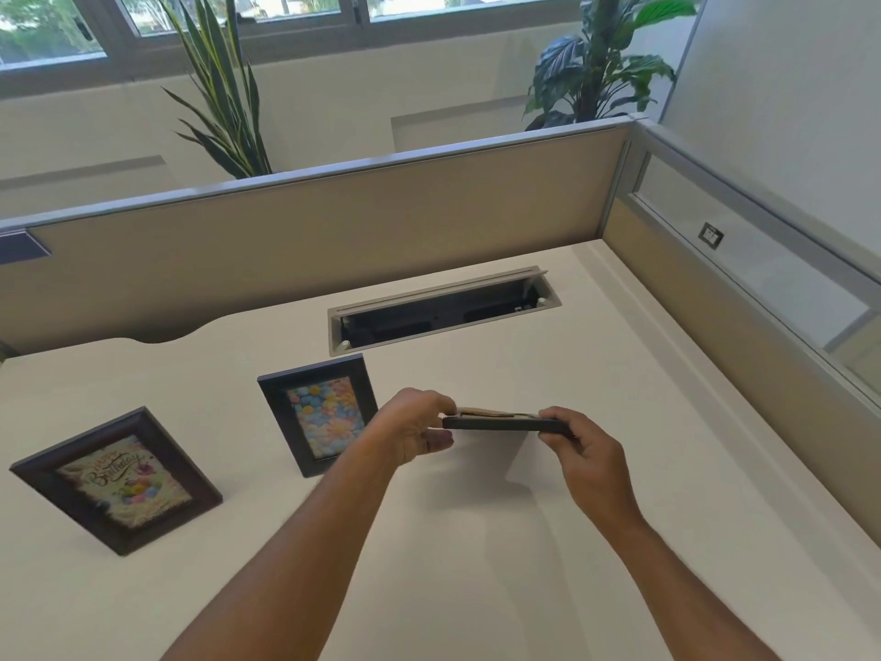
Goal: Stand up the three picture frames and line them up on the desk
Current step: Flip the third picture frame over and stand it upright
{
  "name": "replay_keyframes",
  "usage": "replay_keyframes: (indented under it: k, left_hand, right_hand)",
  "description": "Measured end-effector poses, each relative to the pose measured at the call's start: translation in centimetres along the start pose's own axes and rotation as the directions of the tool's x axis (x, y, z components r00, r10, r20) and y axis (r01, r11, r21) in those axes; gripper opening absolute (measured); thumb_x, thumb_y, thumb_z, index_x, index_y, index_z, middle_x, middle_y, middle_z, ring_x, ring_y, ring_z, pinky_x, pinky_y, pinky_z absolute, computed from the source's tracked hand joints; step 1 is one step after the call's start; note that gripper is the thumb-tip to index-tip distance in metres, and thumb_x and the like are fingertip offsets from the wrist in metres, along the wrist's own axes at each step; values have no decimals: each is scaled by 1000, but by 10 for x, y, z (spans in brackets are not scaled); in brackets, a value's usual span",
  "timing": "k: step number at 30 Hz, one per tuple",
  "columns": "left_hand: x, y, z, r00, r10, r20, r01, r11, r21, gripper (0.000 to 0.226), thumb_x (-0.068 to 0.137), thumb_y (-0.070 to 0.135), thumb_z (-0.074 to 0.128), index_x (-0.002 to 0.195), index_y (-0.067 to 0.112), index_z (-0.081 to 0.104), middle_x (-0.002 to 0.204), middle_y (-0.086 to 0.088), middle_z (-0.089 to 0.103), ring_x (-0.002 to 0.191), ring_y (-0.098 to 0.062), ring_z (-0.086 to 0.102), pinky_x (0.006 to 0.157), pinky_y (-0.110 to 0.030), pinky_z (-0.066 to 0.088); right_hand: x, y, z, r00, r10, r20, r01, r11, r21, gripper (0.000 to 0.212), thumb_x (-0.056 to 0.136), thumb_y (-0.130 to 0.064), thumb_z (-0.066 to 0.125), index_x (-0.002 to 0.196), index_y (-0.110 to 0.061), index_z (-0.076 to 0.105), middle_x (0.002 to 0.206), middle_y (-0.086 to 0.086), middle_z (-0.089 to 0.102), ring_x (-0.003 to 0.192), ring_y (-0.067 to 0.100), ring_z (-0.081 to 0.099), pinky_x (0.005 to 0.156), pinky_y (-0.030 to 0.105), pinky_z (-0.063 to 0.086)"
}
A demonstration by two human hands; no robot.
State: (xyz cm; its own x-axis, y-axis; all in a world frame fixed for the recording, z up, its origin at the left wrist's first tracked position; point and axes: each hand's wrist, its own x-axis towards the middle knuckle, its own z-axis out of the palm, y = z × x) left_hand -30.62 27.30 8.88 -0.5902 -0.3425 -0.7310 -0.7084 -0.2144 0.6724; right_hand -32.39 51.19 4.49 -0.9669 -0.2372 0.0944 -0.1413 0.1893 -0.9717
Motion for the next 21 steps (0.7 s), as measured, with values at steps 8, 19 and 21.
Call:
replay_keyframes:
  k: [8, 19, 21]
  left_hand:
    - [35, 6, 9, 997, -30, 74, 23, 996, 92, 19, 88, 23, 68, 102, 11, 61, 108, -12, 63, 100, -27, 61, 93, -42, 54]
    - [47, 19, 36, 968, 227, 105, -198, 951, -237, 24, 90, 11, 52, 66, 14, 54, 64, -4, 60, 71, -24, 62, 67, -34, 50]
    - [46, 18, 39, 964, 254, 73, -230, 941, -247, 26, 92, 14, 44, 75, 9, 64, 74, -8, 67, 80, -28, 66, 71, -38, 54]
  right_hand:
    - [14, -3, -10, 999, -44, 30, 46, 997, -67, 24, 90, -5, 65, 101, -24, 72, 85, -16, 70, 78, 8, 63, 73, 21, 49]
    - [65, -19, -12, 997, 46, 70, -35, 986, -160, 21, 94, -15, 60, 93, -35, 67, 81, -13, 71, 75, -3, 63, 63, 10, 47]
    - [77, -20, -10, 995, 77, 57, -64, 976, -207, 12, 95, -18, 59, 99, -23, 69, 86, -3, 71, 77, 5, 64, 63, 15, 50]
